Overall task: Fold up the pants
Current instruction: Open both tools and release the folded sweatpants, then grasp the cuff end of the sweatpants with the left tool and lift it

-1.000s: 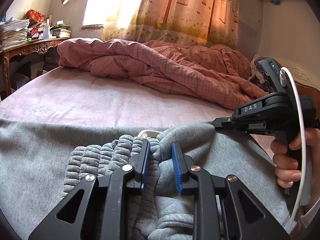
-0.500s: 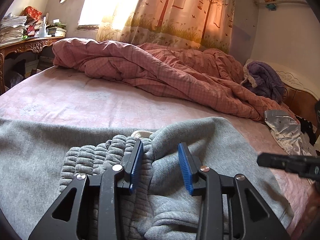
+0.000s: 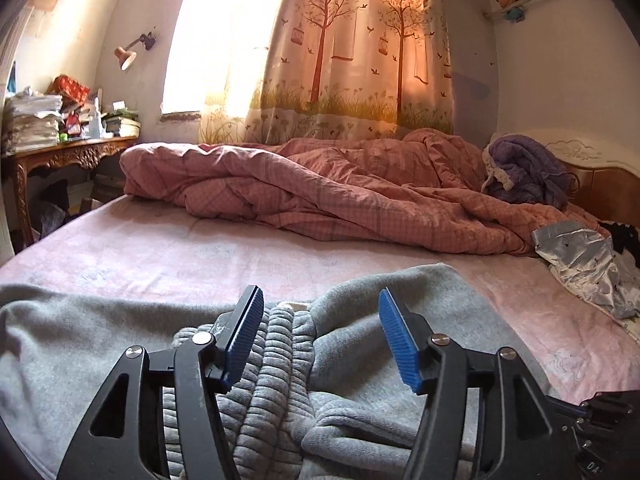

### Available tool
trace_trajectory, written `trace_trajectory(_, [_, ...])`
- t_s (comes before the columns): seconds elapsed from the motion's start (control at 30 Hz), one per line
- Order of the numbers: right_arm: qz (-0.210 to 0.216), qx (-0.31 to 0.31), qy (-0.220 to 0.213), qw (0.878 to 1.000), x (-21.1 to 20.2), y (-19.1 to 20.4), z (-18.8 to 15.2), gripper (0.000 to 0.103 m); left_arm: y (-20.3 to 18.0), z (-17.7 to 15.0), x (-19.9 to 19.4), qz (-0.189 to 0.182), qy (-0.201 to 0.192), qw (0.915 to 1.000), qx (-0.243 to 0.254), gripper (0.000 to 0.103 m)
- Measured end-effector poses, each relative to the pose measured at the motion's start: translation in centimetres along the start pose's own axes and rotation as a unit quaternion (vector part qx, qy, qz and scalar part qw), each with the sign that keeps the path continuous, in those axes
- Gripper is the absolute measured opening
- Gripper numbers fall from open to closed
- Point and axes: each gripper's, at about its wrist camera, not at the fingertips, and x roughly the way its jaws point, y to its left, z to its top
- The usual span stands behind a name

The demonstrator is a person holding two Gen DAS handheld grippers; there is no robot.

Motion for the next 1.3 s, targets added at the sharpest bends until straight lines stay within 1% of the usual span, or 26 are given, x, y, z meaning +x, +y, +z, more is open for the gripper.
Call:
trace_trajectory(0.1, [-0.012, -0.011, -0.003, 1.000, -0.4, 0.4, 0.1, 0.000, -0.5, 0.1, -1.2, 0.014, -0.007, 0.9997, 0.018, 0.063])
trace_trajectory(0.13, [-0.019, -0.016, -0.008, 1.000, -0.9, 0.5, 0.2, 0.000, -0.4, 0.1, -1.7, 0.010, -0.007, 0.9998, 0.018, 0.063])
trace_trajectory(0.2, [-0.032, -0.024, -0.034, 0.999, -2.5, 1.1, 0.5, 0.000, -0.2, 0.2, -2.7, 0.003, -0.010, 0.9998, 0.018, 0.067])
trace_trajectory(0.23, [-0.040, -0.026, -0.049, 0.998, -3.4, 1.3, 0.7, 0.000, -0.2, 0.3, -3.4, 0.007, -0.016, 0.9996, 0.020, 0.071])
trace_trajectory(0.27, [-0.044, -0.028, -0.051, 0.997, -3.9, 1.5, 0.9, 0.000, -0.1, 0.3, -4.0, 0.010, -0.025, 0.9994, 0.023, 0.079])
trace_trajectory(0.3, [-0.036, -0.035, -0.036, 0.998, -3.7, 1.7, 0.9, 0.000, -0.1, 0.4, -4.7, 0.013, -0.035, 0.9989, 0.028, 0.084])
trace_trajectory(0.37, [-0.033, -0.035, -0.009, 0.999, -2.5, 1.7, 0.3, 0.000, 0.0, 0.7, -5.7, 0.022, -0.043, 0.9980, 0.040, 0.103])
trace_trajectory(0.4, [-0.034, -0.025, 0.006, 0.999, -1.5, 1.4, -0.3, 0.000, 0.1, 0.8, -6.1, 0.030, -0.044, 0.9976, 0.045, 0.103])
trace_trajectory(0.47, [-0.036, -0.015, 0.017, 0.999, -0.2, 1.0, -0.9, 0.000, 0.6, 0.9, -7.2, 0.040, -0.057, 0.9963, 0.050, 0.103])
trace_trajectory(0.57, [-0.048, -0.030, 0.025, 0.998, -0.3, 1.6, -0.8, 0.000, 2.1, 1.1, -8.9, 0.056, -0.072, 0.9948, 0.046, 0.103])
trace_trajectory(0.67, [-0.055, -0.038, 0.027, 0.997, -0.3, 2.0, -0.9, 0.000, 4.3, 1.1, -10.5, 0.079, -0.077, 0.9934, 0.033, 0.103])
trace_trajectory(0.77, [-0.040, -0.026, 0.032, 0.998, -0.1, 1.4, -0.7, 0.000, 6.8, 0.2, -12.0, 0.116, -0.084, 0.9895, 0.021, 0.103])
trace_trajectory(0.8, [-0.029, -0.013, 0.034, 0.999, 0.0, 0.9, -0.8, 0.000, 7.7, -0.3, -12.4, 0.130, -0.079, 0.9882, 0.023, 0.103])
trace_trajectory(0.87, [-0.008, 0.012, 0.033, 0.999, 0.0, 0.0, -0.9, 0.000, 9.3, -1.3, -12.7, 0.141, -0.052, 0.9879, 0.036, 0.103])
trace_trajectory(0.9, [-0.004, 0.018, 0.031, 0.999, 0.0, -0.2, -0.9, 0.000, 10.2, -1.8, -12.9, 0.149, -0.036, 0.9873, 0.040, 0.103])
trace_trajectory(1.0, [-0.026, -0.003, 0.020, 0.999, -0.4, 0.7, -0.9, 0.000, 12.8, -3.7, -13.5, 0.163, 0.008, 0.9860, 0.036, 0.103])
trace_trajectory(1.07, [-0.051, -0.028, 0.012, 0.998, -0.9, 1.9, -0.6, 0.000, 14.5, -5.0, -14.1, 0.160, 0.030, 0.9866, 0.014, 0.103])
trace_trajectory(1.1, [-0.065, -0.042, 0.003, 0.997, -1.4, 2.5, -0.4, 0.002, 15.4, -5.6, -14.4, 0.156, 0.040, 0.9869, 0.002, 0.103])
trace_trajectory(1.13, [-0.073, -0.048, -0.008, 0.996, -1.9, 2.9, -0.2, 0.006, 16.2, -6.2, -14.6, 0.150, 0.050, 0.9873, -0.009, 0.103])
trace_trajectory(1.17, [-0.071, -0.049, -0.029, 0.996, -2.7, 3.0, -0.1, 0.012, 16.6, -6.5, -14.7, 0.146, 0.054, 0.9878, -0.015, 0.103])
trace_trajectory(1.2, [-0.065, -0.045, -0.049, 0.996, -3.4, 3.0, 0.0, 0.034, 17.2, -6.9, -15.0, 0.149, 0.055, 0.9872, -0.020, 0.103])
trace_trajectory(1.23, [-0.069, -0.043, -0.065, 0.995, -4.0, 3.0, 0.0, 0.055, 17.6, -7.2, -15.1, 0.161, 0.055, 0.9851, -0.025, 0.103])
trace_trajectory(1.27, [-0.081, -0.045, -0.070, 0.993, -4.4, 3.1, 0.2, 0.059, 18.0, -7.4, -15.2, 0.170, 0.059, 0.9832, -0.029, 0.103])
trace_trajectory(1.3, [-0.096, -0.048, -0.075, 0.991, -4.7, 3.1, 0.2, 0.059, 18.6, -7.5, -15.1, 0.174, 0.063, 0.9821, -0.037, 0.103])
